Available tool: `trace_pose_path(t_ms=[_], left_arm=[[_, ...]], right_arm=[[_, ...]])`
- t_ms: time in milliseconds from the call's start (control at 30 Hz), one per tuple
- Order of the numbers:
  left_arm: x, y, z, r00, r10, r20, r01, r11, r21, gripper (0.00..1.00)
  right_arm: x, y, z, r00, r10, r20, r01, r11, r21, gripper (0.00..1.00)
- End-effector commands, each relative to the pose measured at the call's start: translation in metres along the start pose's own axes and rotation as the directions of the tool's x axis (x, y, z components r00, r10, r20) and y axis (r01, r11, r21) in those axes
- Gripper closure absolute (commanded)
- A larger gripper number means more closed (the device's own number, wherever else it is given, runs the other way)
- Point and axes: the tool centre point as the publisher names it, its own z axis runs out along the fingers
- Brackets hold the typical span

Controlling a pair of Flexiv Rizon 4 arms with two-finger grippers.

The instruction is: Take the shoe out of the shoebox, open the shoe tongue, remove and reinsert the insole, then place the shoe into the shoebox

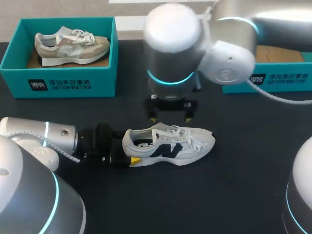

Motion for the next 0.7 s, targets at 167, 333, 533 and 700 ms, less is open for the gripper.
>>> trace_pose_path(t_ms=[167,333,533,700], left_arm=[[0.001,0.006,0.007,1.000,-0.001,-0.001,0.001,1.000,-0.005,1.00],[0.001,0.006,0.007,1.000,-0.001,-0.001,0.001,1.000,-0.005,1.00],[0.001,0.006,0.007,1.000,-0.001,-0.001,0.001,1.000,-0.005,1.00],[0.001,0.006,0.007,1.000,-0.001,-0.001,0.001,1.000,-0.005,1.00]], right_arm=[[0.034,-0.012,0.018,0.981,-0.005,0.195,0.002,1.000,0.012,0.00],[0.036,-0.020,0.024,0.972,-0.012,0.236,0.007,1.000,0.021,0.00],[0.034,-0.028,0.030,0.966,-0.017,0.257,0.009,0.999,0.034,0.00],[0.030,-0.034,0.039,0.963,-0.008,0.271,-0.001,0.999,0.036,0.00]])
